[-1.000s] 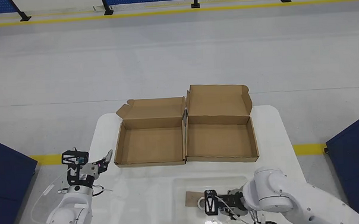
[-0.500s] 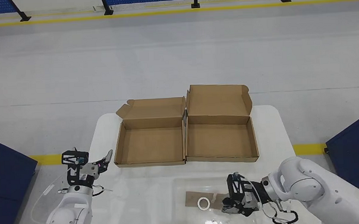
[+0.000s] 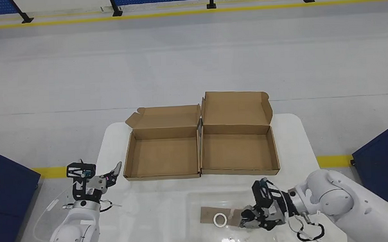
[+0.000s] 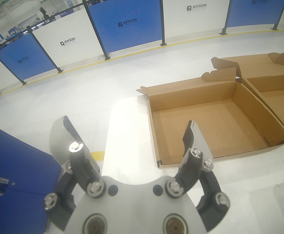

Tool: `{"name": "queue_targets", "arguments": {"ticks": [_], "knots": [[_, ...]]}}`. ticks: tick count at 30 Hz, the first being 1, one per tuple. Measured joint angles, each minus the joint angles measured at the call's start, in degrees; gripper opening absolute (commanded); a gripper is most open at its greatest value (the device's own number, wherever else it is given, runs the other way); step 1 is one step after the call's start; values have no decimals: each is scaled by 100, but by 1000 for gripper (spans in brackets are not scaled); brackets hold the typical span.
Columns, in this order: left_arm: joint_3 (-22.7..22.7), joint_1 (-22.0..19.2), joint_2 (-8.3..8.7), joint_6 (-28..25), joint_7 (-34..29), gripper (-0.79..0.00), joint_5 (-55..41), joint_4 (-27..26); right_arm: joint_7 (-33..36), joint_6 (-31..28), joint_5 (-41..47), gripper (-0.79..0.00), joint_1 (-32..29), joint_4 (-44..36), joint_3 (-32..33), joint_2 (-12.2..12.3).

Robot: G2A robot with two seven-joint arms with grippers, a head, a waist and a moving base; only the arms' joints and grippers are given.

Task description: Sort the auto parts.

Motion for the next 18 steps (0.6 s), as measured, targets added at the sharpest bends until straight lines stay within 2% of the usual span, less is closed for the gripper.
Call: {"name": "queue_targets", "arguments": {"ticks": [2,11,18], "knots": [[0,0,0,0,0,0,0,0,-39,-162,449,-785,-10,126,13,26],[0,0,0,0,0,0,0,0,74,-147,2482,-785,-14,-15,-29,85],[0,0,0,0,0,0,0,0,72,-147,3515,-785,40,-46,-146,34]]}}
